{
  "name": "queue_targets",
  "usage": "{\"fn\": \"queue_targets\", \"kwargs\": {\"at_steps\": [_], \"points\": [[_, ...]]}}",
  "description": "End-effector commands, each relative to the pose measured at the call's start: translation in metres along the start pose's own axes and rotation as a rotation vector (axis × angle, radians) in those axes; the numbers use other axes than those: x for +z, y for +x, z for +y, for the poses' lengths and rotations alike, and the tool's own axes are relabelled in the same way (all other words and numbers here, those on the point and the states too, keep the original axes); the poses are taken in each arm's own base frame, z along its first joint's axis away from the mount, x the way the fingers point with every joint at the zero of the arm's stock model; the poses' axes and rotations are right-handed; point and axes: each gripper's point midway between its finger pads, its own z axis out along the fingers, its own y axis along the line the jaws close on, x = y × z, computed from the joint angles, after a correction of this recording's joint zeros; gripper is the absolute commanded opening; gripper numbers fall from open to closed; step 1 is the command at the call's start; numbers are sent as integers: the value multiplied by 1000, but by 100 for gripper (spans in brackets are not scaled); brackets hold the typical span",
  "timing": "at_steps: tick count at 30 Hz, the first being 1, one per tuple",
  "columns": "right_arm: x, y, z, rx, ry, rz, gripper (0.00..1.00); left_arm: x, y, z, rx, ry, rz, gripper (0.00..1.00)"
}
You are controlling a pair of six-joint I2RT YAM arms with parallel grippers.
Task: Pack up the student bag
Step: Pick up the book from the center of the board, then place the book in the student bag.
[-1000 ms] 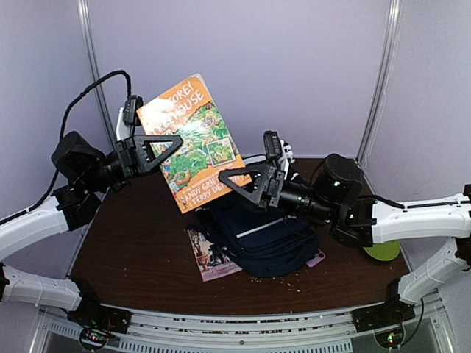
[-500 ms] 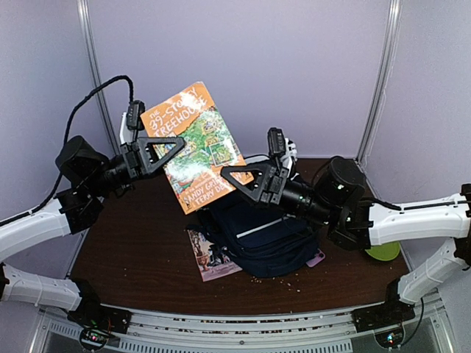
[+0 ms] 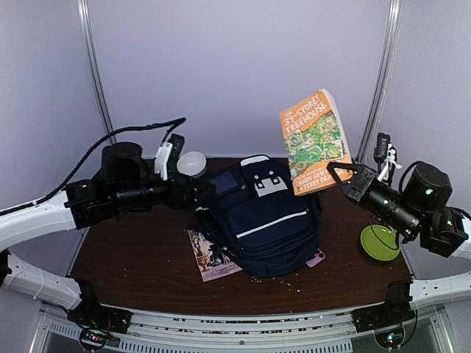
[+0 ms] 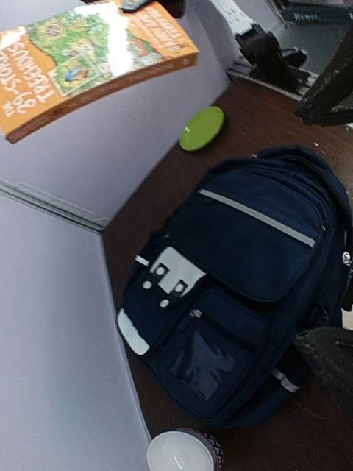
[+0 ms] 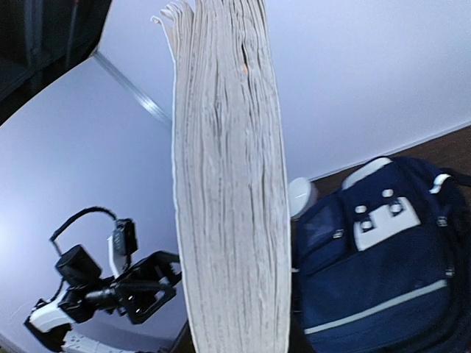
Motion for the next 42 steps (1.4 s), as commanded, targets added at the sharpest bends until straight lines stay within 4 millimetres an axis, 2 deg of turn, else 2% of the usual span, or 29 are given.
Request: {"fn": "queue_targets", "kwargs": {"at_steps": [1,2,4,7,9,11,13,16,20,23,30,32,34,37,40,41,42], "points": [[-51,7,-109,-155,394,-43,0,34,56,7,342,-219,243,98],[-61,8,-121,-149,419,-53,0,51,73,5,391,-228,310,98],[-78,8,-136,-120,437,-74,0,73,88,-9,487,-226,379,98],[-95,8,-148,-86,447,-91,0,104,109,-35,655,-207,453,98],[-102,6,-151,-75,446,-97,0,121,120,-44,760,-220,488,98],[-105,5,-151,-73,438,-99,0,138,126,-43,840,-280,517,98],[-106,5,-149,-78,423,-99,0,152,137,-32,900,-334,570,98],[-103,5,-145,-95,403,-90,0,161,147,-25,945,-361,611,98],[-101,7,-144,-109,401,-80,0,166,156,-28,929,-327,608,98],[-98,10,-143,-103,386,-81,0,172,171,-17,966,-356,644,98],[-91,11,-133,-94,350,-67,0,191,176,0,1008,-443,655,96],[-92,8,-131,-93,344,-71,0,193,172,2,1011,-471,645,90],[-92,6,-128,-91,335,-71,0,191,162,1,996,-492,620,76],[-93,3,-124,-93,328,-72,0,184,137,-9,952,-493,561,45],[-93,1,-125,-98,337,-76,0,174,109,-22,903,-471,493,6],[-93,1,-124,-96,336,-73,0,170,98,-26,882,-465,472,0],[-92,1,-122,-90,331,-67,0,165,85,-30,854,-457,445,0]]}}
